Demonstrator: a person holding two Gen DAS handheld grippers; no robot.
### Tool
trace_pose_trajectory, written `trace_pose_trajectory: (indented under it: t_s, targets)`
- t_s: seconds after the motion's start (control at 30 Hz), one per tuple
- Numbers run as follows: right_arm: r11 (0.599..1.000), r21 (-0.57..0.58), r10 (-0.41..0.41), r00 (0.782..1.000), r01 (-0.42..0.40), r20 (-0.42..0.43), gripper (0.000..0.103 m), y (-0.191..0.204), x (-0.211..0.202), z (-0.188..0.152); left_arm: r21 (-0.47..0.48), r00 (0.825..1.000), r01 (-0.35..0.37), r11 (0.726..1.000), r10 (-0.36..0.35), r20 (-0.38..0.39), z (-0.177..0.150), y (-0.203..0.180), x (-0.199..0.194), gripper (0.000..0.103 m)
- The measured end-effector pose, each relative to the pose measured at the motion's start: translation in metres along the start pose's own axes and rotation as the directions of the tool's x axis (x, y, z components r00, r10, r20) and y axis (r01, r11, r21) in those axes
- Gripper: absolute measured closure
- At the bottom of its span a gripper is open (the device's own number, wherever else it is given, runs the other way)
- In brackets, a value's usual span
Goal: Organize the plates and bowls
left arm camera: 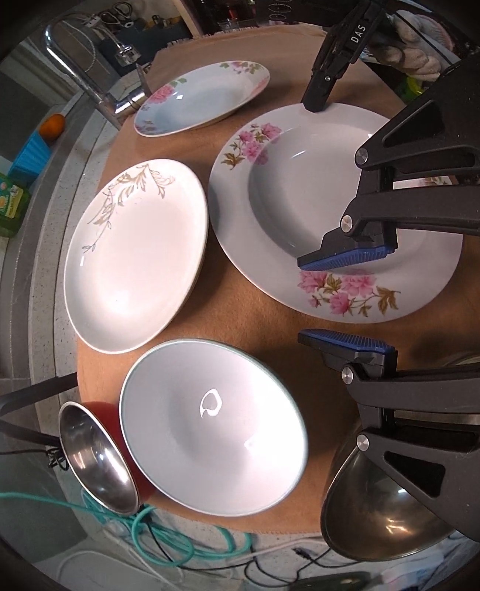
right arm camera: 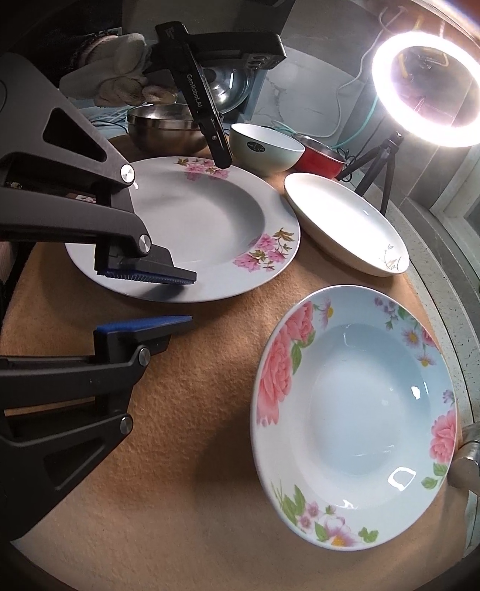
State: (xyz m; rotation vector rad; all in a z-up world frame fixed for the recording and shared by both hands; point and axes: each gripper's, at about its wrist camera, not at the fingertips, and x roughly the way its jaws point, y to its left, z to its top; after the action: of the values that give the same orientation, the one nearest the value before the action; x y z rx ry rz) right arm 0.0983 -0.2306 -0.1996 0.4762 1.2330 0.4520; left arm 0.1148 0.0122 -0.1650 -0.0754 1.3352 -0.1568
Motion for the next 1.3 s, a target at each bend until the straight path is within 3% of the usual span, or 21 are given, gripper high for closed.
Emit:
trace_pose_trajectory:
  t_s: [0.67, 1.3]
  targets:
    - [0.999, -0.022, 0.025, 0.999, -0.026, -0.026, 0.088, 0.004, 0.008, 0.001, 0.185, 0.986, -0.032, 0.982, 0.062, -0.155, 0.024, -0.022, 0.014, 0.076]
    - [0.999, -0.029, 0.012, 0.999, -0.013, -0.043, 0.088, 0.003, 0.004, 0.004, 0.144, 0.99, -0.01, 0.99, 0.03, -0.141, 0.006, -0.013, 0.007, 0.076]
